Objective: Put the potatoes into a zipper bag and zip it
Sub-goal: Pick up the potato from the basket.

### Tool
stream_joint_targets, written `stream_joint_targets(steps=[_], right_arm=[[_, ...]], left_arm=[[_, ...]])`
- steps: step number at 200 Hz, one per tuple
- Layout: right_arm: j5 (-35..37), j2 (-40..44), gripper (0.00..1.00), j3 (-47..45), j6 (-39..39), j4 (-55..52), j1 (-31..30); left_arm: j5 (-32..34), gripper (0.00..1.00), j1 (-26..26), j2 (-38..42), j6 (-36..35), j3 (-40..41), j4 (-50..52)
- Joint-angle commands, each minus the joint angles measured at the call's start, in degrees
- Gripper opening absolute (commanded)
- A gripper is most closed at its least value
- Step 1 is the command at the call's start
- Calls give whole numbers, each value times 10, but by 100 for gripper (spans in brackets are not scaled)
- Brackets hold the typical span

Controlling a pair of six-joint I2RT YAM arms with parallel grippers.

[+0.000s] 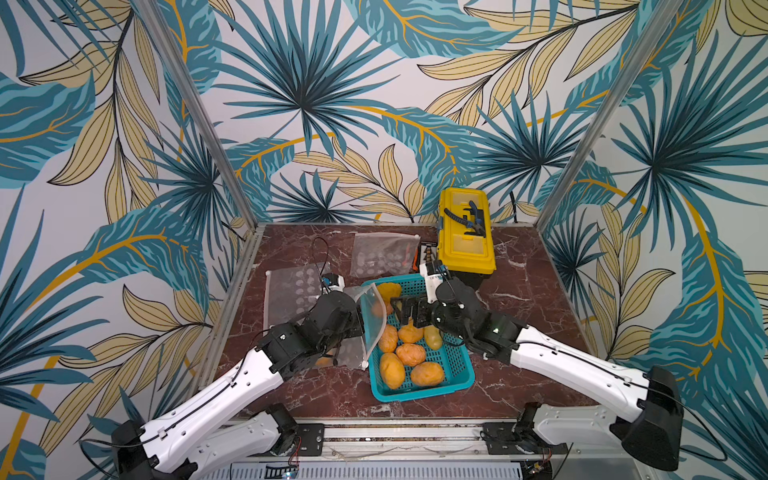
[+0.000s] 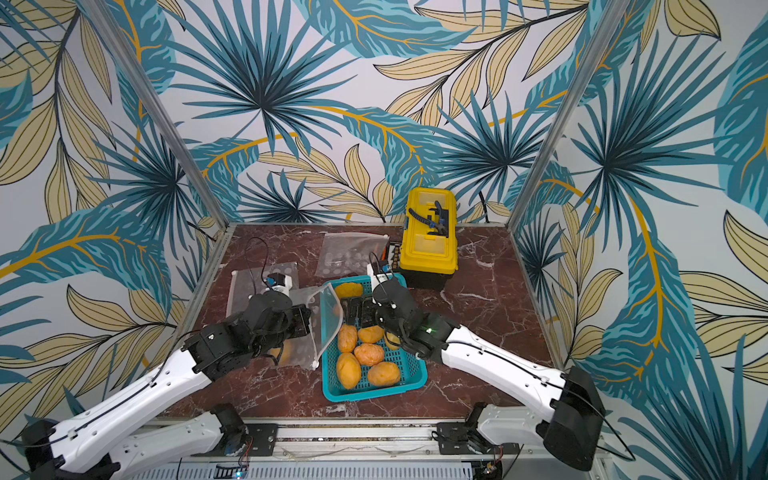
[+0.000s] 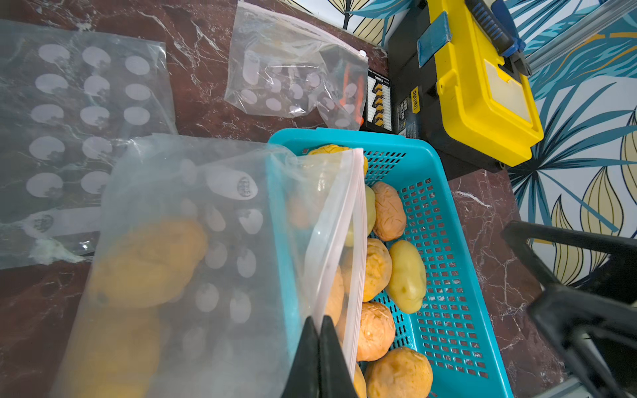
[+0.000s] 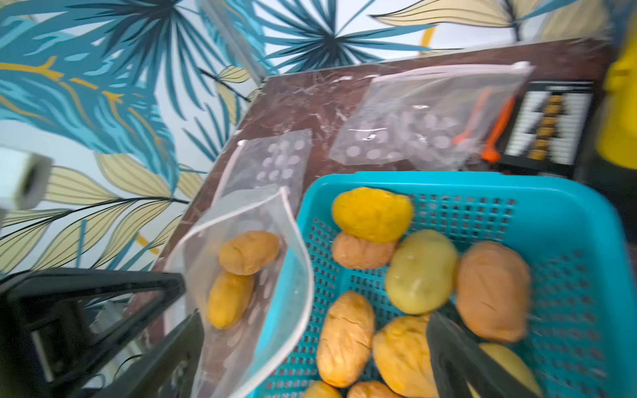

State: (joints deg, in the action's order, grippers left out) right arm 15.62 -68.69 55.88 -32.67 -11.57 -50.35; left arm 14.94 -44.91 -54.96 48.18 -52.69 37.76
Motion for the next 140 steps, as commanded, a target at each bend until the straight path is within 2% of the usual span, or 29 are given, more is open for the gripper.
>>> stream_joint_targets(steps=[1, 30, 39, 52, 66, 75, 85, 113, 140], right_arm=[[161, 42, 99, -36, -64, -88, -1], [209, 122, 99, -129, -108, 3, 1], [190, 146, 99, -168, -78, 69, 2], [112, 165, 100, -207, 25, 152, 8], [131, 160, 99, -192, 27, 116, 8], [151, 143, 99, -161, 22, 63, 9], [142, 115, 99, -140, 33, 47, 9], [63, 2, 99, -67, 53, 35, 10], [-10, -129, 92, 32, 58, -4, 33]], left_arm=[[3, 0, 2, 14, -4, -7, -12], [6, 0, 2, 12, -3, -7, -12], [5, 0, 2, 12, -3, -7, -12], [6, 0, 2, 13, -3, -7, -12], [7, 0, 2, 14, -3, -7, -12], [7, 0, 2, 14, -3, -6, -12], [6, 0, 2, 16, -3, -7, -12], [6, 0, 2, 19, -4, -6, -12], [7, 0, 2, 28, -2, -1, -12]])
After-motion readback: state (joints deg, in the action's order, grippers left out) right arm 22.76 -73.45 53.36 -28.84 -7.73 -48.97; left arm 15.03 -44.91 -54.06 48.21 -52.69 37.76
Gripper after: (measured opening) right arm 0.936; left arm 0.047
